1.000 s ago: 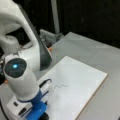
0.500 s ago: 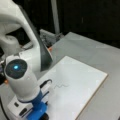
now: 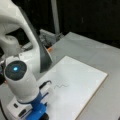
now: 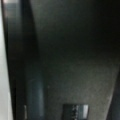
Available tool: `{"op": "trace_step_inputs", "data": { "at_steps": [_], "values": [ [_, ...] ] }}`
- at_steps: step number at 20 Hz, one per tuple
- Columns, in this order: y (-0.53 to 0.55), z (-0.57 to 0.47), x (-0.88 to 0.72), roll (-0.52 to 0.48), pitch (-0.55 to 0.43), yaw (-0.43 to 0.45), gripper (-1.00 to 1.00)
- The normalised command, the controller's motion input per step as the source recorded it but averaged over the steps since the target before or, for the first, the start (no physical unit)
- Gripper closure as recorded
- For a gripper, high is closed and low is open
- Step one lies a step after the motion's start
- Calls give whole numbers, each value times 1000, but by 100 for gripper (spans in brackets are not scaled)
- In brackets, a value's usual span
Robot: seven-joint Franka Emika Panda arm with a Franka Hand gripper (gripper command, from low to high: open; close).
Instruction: Erasing curve lines
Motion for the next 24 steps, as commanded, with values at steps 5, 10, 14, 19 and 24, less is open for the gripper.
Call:
{"op": "trace_step_inputs", "data": {
  "at_steps": [5,10,14,19,24],
  "values": [
    [23,-53,-148,-52,-69,-140,-100],
    [72,-45,-243,-54,-66,-105,-100],
    [124,-83,-244,-81,-74,-88,100],
    [121,-66,-208,-107,-76,-73,100],
    [116,-35,-187,-117,-82,-65,100]
  ]
}}
